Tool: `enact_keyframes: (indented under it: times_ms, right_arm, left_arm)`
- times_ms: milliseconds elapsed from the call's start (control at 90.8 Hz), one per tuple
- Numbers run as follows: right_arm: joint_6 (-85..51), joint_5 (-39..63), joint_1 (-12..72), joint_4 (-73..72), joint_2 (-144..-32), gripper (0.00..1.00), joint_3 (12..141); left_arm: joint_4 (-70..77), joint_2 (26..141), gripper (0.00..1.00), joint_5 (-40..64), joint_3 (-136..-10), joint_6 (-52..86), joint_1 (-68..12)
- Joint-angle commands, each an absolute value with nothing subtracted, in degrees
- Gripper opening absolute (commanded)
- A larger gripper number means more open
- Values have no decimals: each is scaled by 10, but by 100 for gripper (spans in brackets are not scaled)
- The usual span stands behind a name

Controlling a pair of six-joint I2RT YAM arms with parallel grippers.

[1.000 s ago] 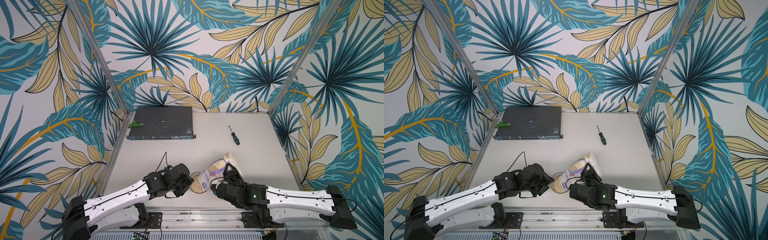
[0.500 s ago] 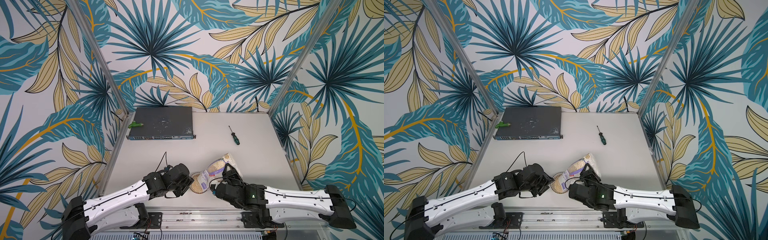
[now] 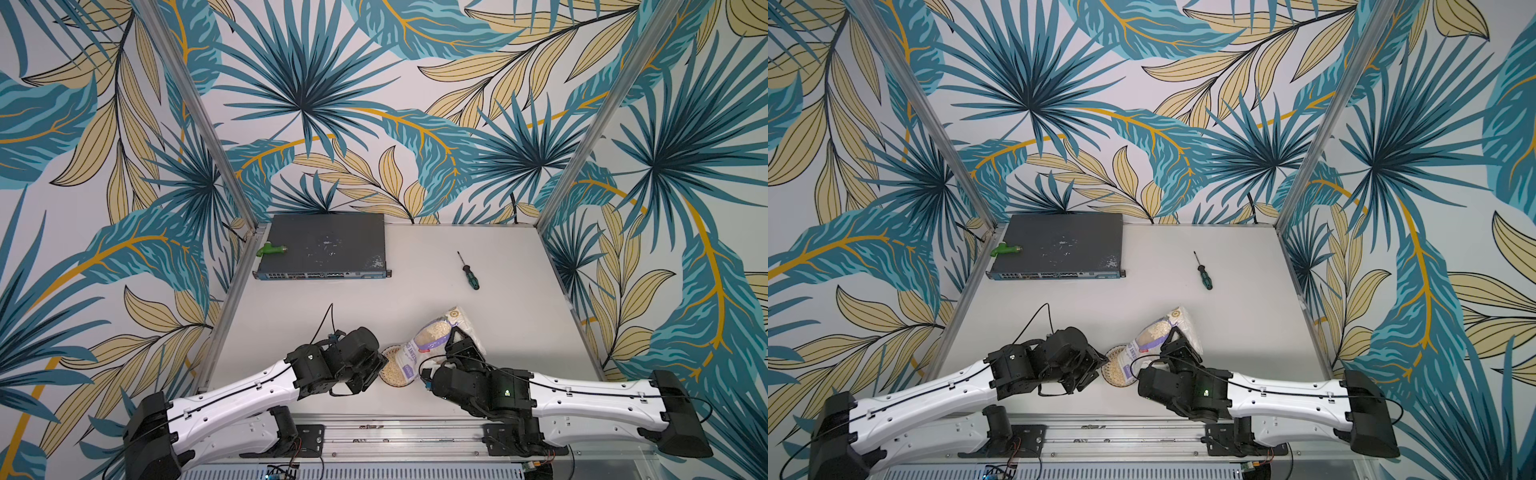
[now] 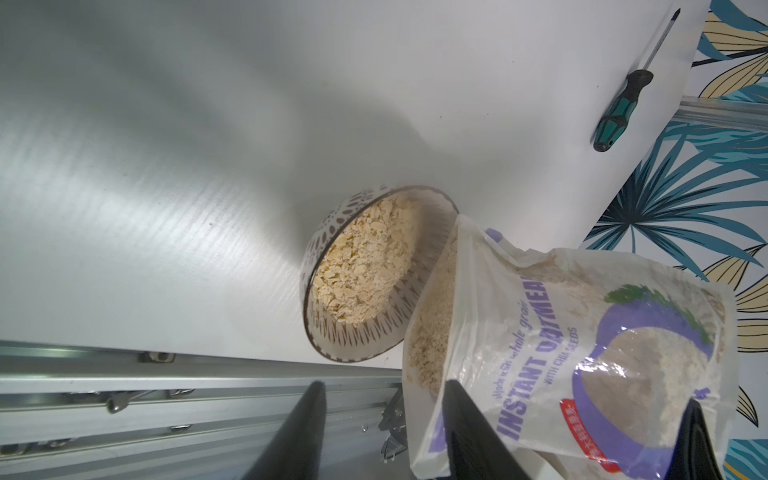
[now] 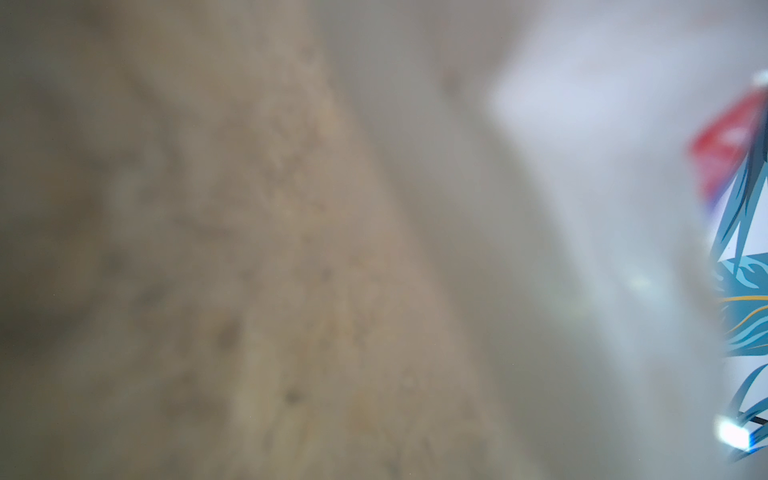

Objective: Pour the oats into the breakfast bowl
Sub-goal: Pour the oats into the bowl.

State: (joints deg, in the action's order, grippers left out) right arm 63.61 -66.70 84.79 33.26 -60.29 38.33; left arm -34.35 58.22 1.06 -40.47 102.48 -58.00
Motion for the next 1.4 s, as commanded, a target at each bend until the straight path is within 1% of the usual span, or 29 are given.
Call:
enact_keyframes:
  times_ms: [0,132,264,386,496,606,716,826,926,1036,1135,1234,1333,1388]
  right_arm:
    - [618,-725,849,306,-609,0,386]
    - [621,-723,849,310,-583,0,409]
    - [601,-710,849,353,-615,0,419]
    - [619,-716,849,322,-594,0,442]
    - [592,-705,848,369,-620,0,424]
    - [622,-718,849,309,-597,0,426]
    - [577,-705,849,383,-614,0,416]
    - [607,-719,849,328,-590,0,418]
    - [569,-710,849,395,-597,0,430]
    - [613,-719,849,321,-577,0,429]
    - [565,-706,848,401,-601,0,418]
    - [611,-719,849,316,-576,0,409]
    - [570,-716,848,378,-592,0,410]
    - [592,-721,848,351,-583,0,413]
  left_arm:
    - [-338,589,49,3,-403,1025,-582]
    - [-343,590,49,7,-404,1023,-582]
    - [-334,592,49,7,-403,1026,-582]
    - [-330,593,49,16,-404,1024,-582]
    - [-330,591,50,12,-406,1025,-582]
    - [-333,590,50,15,-409,1022,-582]
    - [-337,586,50,11,-407,1022,-582]
    - [-338,583,50,10,-407,1024,-582]
    - [-342,579,50,9,-406,1024,-582]
    - [-346,576,50,6,-405,1025,-582]
    - [-344,576,50,7,-404,1026,-582]
    - [-345,576,50,6,-404,1026,-582]
    - [-342,577,50,7,-403,1028,-582]
    - [-343,577,50,6,-403,1028,-582]
